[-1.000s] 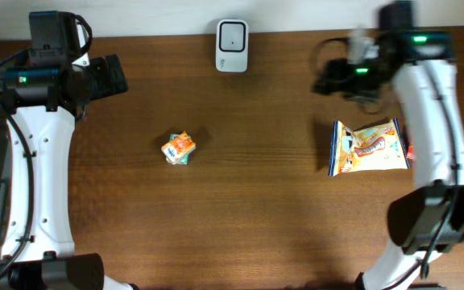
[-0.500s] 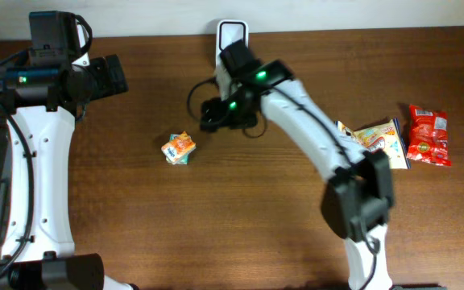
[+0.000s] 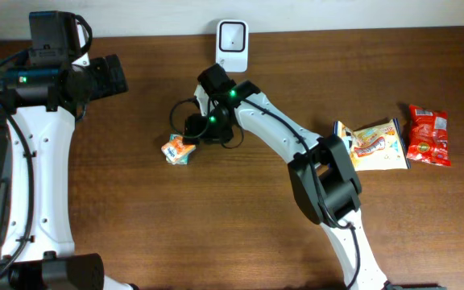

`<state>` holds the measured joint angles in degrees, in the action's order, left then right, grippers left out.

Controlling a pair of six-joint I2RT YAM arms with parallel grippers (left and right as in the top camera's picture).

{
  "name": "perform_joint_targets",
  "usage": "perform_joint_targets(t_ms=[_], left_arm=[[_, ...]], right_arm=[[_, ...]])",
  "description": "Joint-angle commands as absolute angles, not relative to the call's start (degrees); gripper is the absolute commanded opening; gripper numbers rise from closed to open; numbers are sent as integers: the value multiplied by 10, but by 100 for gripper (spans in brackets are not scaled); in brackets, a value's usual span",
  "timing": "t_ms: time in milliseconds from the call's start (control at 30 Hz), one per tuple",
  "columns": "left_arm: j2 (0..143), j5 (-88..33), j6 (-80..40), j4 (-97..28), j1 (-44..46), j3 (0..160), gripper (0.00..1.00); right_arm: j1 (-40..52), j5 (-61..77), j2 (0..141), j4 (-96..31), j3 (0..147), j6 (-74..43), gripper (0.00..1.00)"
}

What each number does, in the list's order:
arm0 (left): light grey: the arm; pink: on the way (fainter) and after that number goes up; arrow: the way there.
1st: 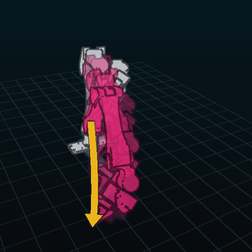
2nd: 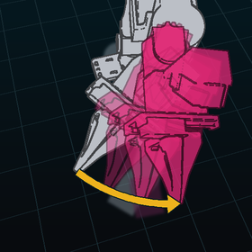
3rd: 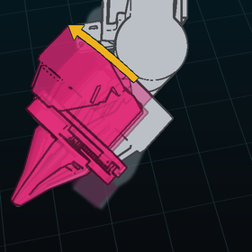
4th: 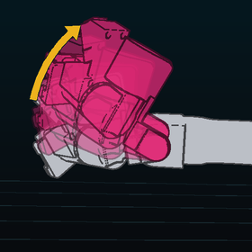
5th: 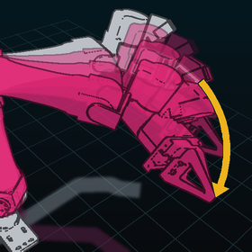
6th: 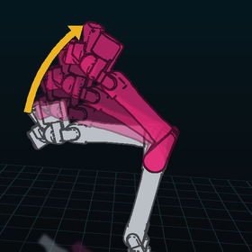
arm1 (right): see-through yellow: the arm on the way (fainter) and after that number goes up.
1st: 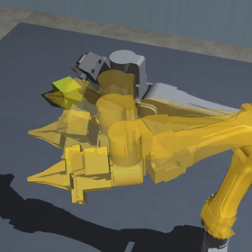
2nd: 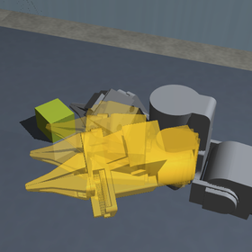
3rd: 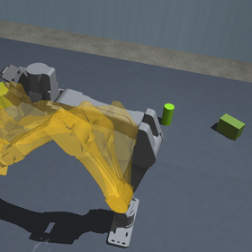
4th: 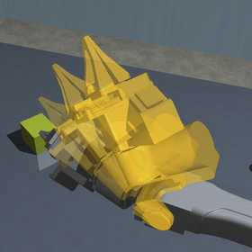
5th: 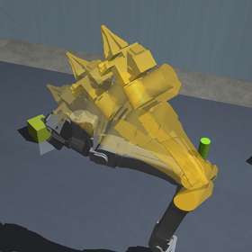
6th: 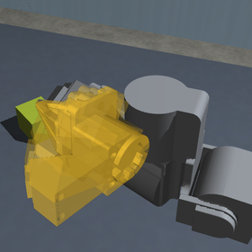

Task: Scan the item barcode
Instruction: 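Reach the right gripper to the orange box and tissue pack, then lower the right gripper and grasp the small orange box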

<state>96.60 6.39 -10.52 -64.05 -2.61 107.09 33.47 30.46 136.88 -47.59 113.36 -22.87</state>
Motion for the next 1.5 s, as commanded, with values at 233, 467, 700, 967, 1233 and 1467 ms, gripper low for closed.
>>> perform_joint_targets(t_ms=[233, 467, 700, 967, 1233, 1467], left_arm=[[967, 64, -102, -640, -27, 1069, 99], [967, 64, -102, -640, -27, 1069, 99], [967, 64, -102, -640, -27, 1069, 99], [967, 64, -102, -640, -27, 1069, 99], [967, 64, -102, -640, -27, 1069, 99], [967, 64, -102, -640, -27, 1069, 99]], right_arm=[[339, 330, 1399, -456, 1138, -230, 30], [341, 330, 1398, -462, 1138, -224, 4], [318, 311, 1336, -540, 1142, -91, 4], [265, 137, 1303, -691, 1142, 173, 4], [214, 289, 1303, -706, 1178, 81, 52], [296, 423, 1308, -701, 1175, 78, 52]])
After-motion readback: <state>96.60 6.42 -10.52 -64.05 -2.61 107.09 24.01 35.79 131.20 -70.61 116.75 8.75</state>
